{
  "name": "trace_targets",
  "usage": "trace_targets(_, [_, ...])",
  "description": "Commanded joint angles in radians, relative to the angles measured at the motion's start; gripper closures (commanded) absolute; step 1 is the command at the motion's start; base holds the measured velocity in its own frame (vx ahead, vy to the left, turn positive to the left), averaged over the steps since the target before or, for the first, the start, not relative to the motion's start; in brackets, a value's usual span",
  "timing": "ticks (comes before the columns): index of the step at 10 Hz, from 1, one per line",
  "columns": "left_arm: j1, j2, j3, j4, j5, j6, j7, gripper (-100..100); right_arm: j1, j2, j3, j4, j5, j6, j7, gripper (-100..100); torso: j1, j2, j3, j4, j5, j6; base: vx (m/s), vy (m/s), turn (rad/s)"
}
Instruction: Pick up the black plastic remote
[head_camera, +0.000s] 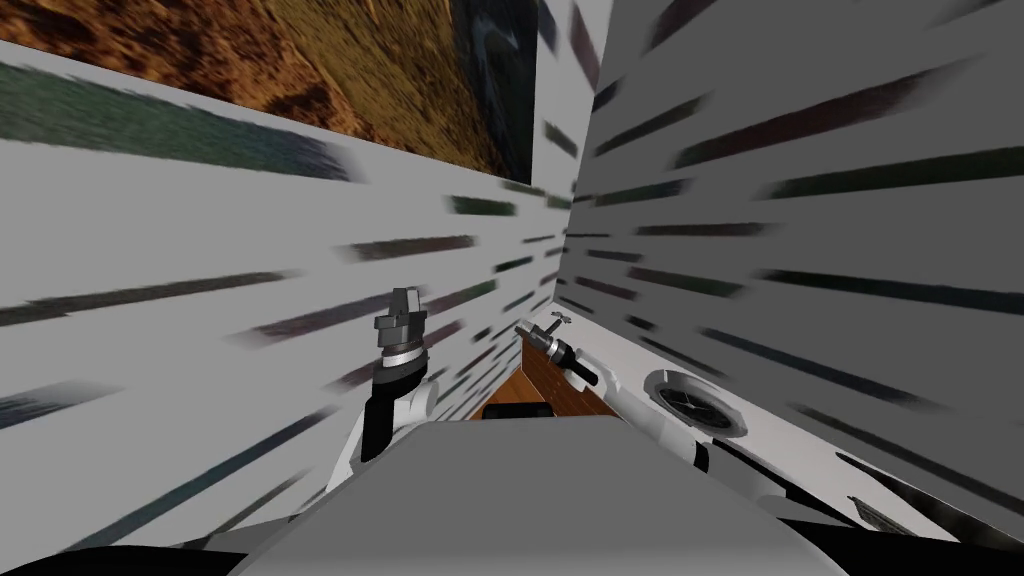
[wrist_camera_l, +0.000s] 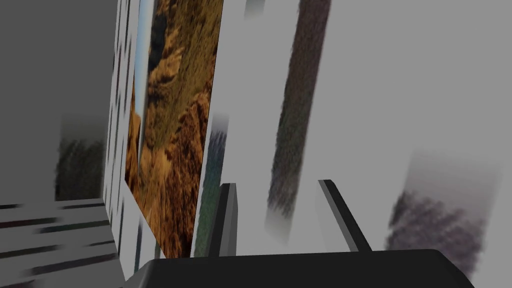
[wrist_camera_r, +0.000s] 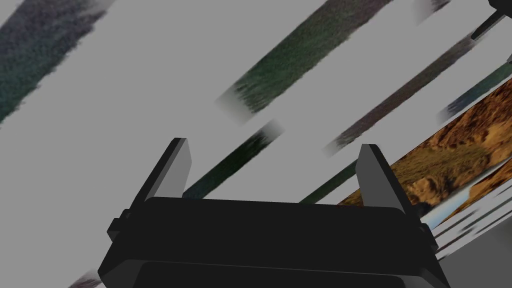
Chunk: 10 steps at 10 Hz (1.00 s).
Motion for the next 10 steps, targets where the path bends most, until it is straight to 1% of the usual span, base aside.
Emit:
trace_targets(1, [0.000,0.000,0.000,0.000,0.000,0.000,0.000,0,-0.014,-0.020,0.026,0.050,0.011,-0.022,0.019,-100,0.000,0.000,0.000,0.000,0.000,0.000,0.002,-0.010,0.129])
trace_targets(2, [0.000,0.000,0.000,0.000,0.000,0.000,0.000,0,-0.042,-0.058,0.071,0.084,0.035,-0.038,0.050,-100,0.000,0.000,0.000,0.000,0.000,0.001,0.005,-0.006,0.278])
trace_targets(3, [0.000,0.000,0.000,0.000,0.000,0.000,0.000,0,-0.042,-0.062,0.075,0.103,0.035,-0.038,0.050,-100,0.000,0.000,0.000,0.000,0.000,0.000,0.005,-0.011,0.141])
trace_targets(4, [0.000,0.000,0.000,0.000,0.000,0.000,0.000,0,-0.069,-0.100,0.118,0.140,0.060,-0.053,0.081,-100,-0.001,0.000,0.000,0.000,0.000,0.001,0.006,-0.007,0.227])
trace_targets(5, [0.000,0.000,0.000,0.000,0.000,0.000,0.000,0,-0.069,-0.104,0.124,0.155,0.060,-0.053,0.081,-100,0.000,0.000,0.000,0.000,0.000,0.000,0.008,-0.011,0.132])
trace_targets(6, [0.000,0.000,0.000,0.000,0.000,0.000,0.000,0,-0.094,-0.145,0.163,0.183,0.085,-0.068,0.114,-100,0.000,0.000,0.000,0.000,0.000,0.001,0.009,-0.010,0.265])
trace_targets(7, [0.000,0.000,0.000,0.000,0.000,0.000,0.000,0,-0.094,-0.145,0.172,0.210,0.085,-0.068,0.114,-100,-0.001,-0.001,0.000,0.000,0.000,0.000,0.013,-0.015,0.133])
trace_targets(8, [0.000,0.000,0.000,0.000,0.000,0.000,0.000,0,-0.119,-0.185,0.211,0.263,0.111,-0.083,0.146,-100,-0.001,-0.001,0.000,0.000,0.000,0.001,0.017,-0.011,0.269])
trace_targets(9, [0.000,0.000,0.000,0.000,0.000,0.000,0.000,0,-0.119,-0.186,0.219,0.263,0.111,-0.083,0.146,-100,-0.001,-0.001,-0.001,0.000,0.000,0.000,0.017,-0.017,0.122])
trace_targets(10, [0.000,0.000,0.000,0.000,0.000,0.000,0.000,0,-0.142,-0.226,0.256,0.310,0.137,-0.097,0.179,-100,-0.001,-0.001,-0.001,0.000,0.000,0.001,0.020,-0.013,0.242])
